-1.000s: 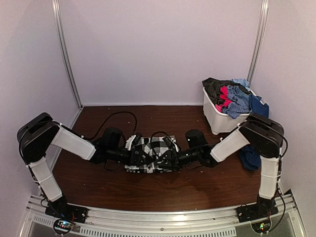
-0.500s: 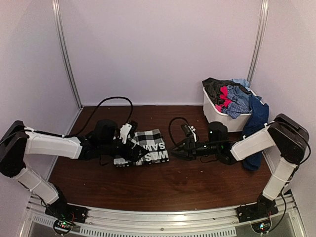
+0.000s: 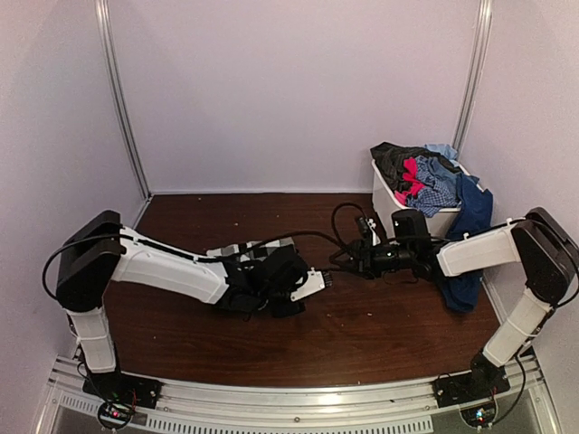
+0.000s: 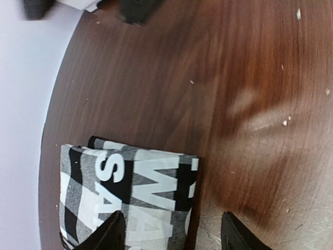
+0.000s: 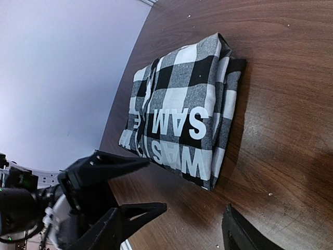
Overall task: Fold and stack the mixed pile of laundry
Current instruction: Pick up the square-folded shirt from the center of the board, then pass from the left arm to the right
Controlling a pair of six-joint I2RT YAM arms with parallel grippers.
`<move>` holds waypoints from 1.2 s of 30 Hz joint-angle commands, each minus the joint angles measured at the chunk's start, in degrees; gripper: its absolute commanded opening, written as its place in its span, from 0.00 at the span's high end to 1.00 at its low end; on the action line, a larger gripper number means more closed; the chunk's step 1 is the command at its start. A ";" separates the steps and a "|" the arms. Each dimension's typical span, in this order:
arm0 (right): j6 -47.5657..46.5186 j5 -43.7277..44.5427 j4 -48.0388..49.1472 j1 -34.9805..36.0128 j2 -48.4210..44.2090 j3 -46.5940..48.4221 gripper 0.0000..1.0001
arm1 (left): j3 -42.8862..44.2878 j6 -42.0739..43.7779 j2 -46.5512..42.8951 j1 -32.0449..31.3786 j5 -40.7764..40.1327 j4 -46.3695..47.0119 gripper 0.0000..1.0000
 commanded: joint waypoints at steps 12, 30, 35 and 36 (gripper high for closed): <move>4.63 -0.57 8.02 -3.26 7.49 -1.34 0.30 | 8.18 16.60 17.66 -1.67 -18.60 3.83 0.78; 31.33 -4.94 40.57 4.36 21.23 -0.91 0.01 | -6.16 9.42 -0.92 -1.75 1.21 15.97 1.00; 33.59 -3.25 40.90 6.02 24.45 1.02 0.09 | -6.36 9.63 -1.86 -1.75 2.18 16.21 1.00; 33.60 -2.81 40.08 6.10 25.07 1.59 0.12 | -6.52 9.65 -2.18 -1.82 2.49 16.25 1.00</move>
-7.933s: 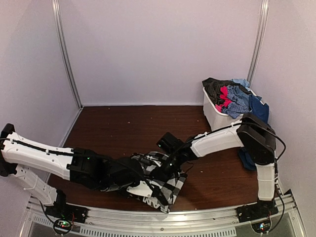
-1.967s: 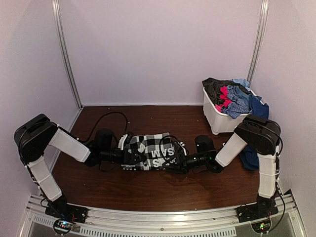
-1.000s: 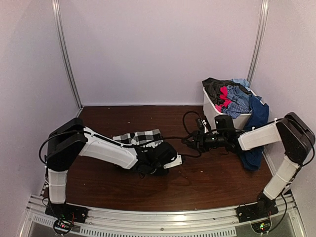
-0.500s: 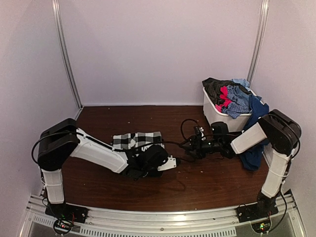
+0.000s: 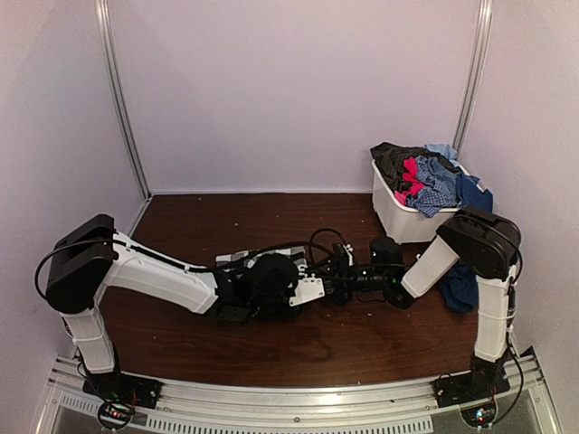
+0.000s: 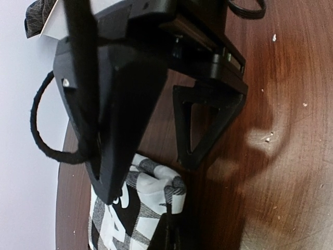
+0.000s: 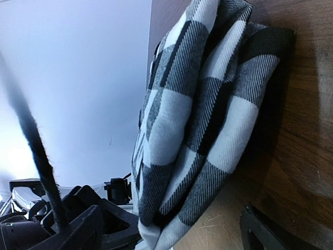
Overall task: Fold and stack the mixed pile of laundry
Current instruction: Pass from the left arm to the right
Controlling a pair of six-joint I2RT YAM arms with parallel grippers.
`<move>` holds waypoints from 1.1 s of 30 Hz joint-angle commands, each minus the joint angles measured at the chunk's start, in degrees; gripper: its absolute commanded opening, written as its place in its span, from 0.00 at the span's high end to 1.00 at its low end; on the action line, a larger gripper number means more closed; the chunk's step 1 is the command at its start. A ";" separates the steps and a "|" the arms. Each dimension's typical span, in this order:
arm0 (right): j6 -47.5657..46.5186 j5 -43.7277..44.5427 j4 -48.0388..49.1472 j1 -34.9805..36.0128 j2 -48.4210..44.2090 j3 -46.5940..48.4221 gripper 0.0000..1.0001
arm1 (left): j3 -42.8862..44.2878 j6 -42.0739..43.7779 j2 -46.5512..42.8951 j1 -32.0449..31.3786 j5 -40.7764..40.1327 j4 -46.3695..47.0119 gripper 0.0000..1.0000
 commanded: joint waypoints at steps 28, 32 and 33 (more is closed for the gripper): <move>-18.26 7.26 -31.99 -4.59 0.35 19.12 1.00 | -12.21 -11.50 -18.68 -3.91 -4.88 3.94 0.29; -40.45 16.42 -57.41 -6.63 -7.13 27.41 1.00 | -15.49 -22.43 -27.90 1.51 -2.82 1.04 0.02; -46.08 19.63 -61.70 -7.06 -8.81 29.90 1.00 | -16.46 -24.71 -31.13 3.59 -1.47 0.33 0.02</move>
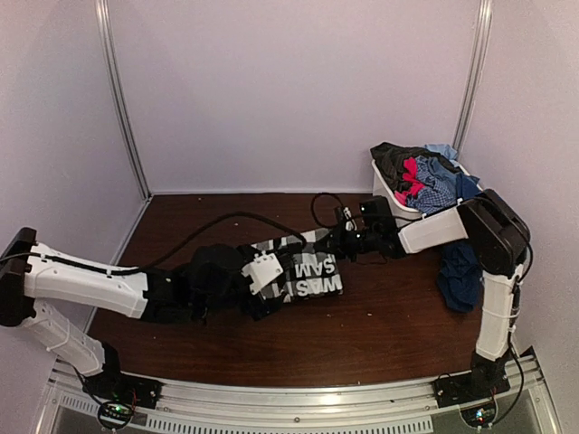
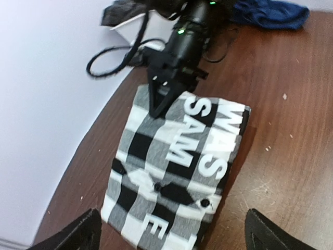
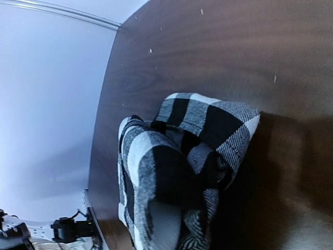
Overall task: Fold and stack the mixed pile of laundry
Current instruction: Pass from the left arm to the right, then turn over the square-folded shirt at the center of the board.
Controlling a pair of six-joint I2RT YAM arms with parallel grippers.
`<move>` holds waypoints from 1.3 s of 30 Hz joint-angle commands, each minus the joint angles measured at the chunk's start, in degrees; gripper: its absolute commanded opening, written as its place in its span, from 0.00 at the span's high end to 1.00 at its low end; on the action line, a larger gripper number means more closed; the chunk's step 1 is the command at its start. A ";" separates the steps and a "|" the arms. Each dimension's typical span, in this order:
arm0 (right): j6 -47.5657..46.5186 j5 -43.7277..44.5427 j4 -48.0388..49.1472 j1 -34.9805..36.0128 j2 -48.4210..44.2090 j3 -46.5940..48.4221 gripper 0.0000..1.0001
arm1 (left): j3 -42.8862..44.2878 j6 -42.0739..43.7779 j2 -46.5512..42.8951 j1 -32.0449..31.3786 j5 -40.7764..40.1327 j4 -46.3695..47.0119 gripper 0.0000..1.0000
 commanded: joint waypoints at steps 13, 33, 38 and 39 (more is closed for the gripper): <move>-68.03 50.00 -50.33 9.60 -5.74 34.18 1.00 | -8.43 -29.08 -29.38 23.47 4.08 -7.90 0.02; -58.64 43.79 -65.03 36.33 15.65 53.12 0.56 | -2.01 -52.65 -31.89 47.39 11.95 -34.08 0.02; -55.91 25.81 -56.84 28.20 2.28 46.80 0.24 | -4.26 -52.44 -27.65 48.11 21.88 -30.93 0.02; -54.53 21.53 -53.48 24.91 -0.44 44.20 0.22 | -5.71 -52.41 -27.15 47.65 24.76 -29.08 0.02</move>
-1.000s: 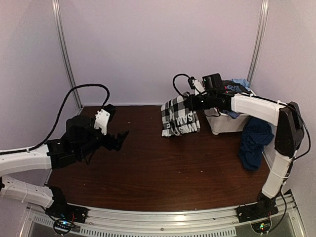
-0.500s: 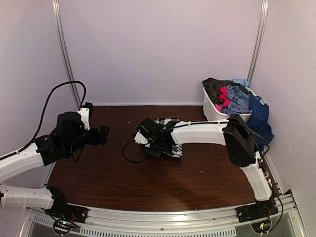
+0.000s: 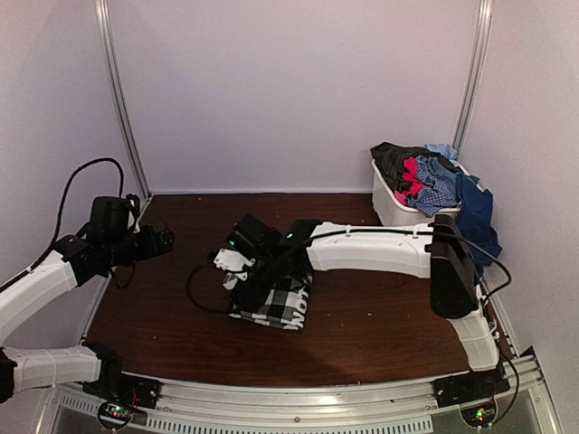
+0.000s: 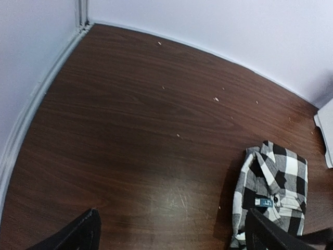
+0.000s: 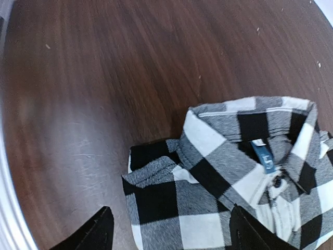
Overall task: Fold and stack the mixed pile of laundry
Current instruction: Turn over the square-folded shirt at the center of the board, then rotate the square-folded shirt at the center of the board.
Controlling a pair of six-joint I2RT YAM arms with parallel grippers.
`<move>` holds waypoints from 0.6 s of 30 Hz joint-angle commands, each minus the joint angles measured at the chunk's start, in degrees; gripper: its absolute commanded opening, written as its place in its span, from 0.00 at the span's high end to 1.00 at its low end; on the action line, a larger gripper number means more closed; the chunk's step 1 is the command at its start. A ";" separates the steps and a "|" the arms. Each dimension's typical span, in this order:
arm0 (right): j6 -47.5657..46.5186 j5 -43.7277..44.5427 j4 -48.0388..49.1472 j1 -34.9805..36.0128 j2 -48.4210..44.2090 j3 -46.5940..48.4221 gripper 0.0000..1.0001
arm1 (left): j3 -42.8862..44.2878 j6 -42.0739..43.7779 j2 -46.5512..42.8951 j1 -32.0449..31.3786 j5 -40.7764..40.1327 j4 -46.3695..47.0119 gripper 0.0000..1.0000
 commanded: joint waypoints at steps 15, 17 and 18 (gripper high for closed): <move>7.84 -34.86 17.18 -27.62 -2.01 -9.50 0.50 | -9.44 -6.46 21.23 -22.32 20.20 28.54 0.48; 7.75 -34.48 16.98 -27.62 -0.80 -10.34 0.51 | -9.36 -7.54 24.66 -22.65 20.31 29.13 0.50; 7.70 -33.95 16.72 -27.61 -0.49 -10.99 0.51 | -9.07 -8.17 26.35 -22.68 19.59 28.55 0.50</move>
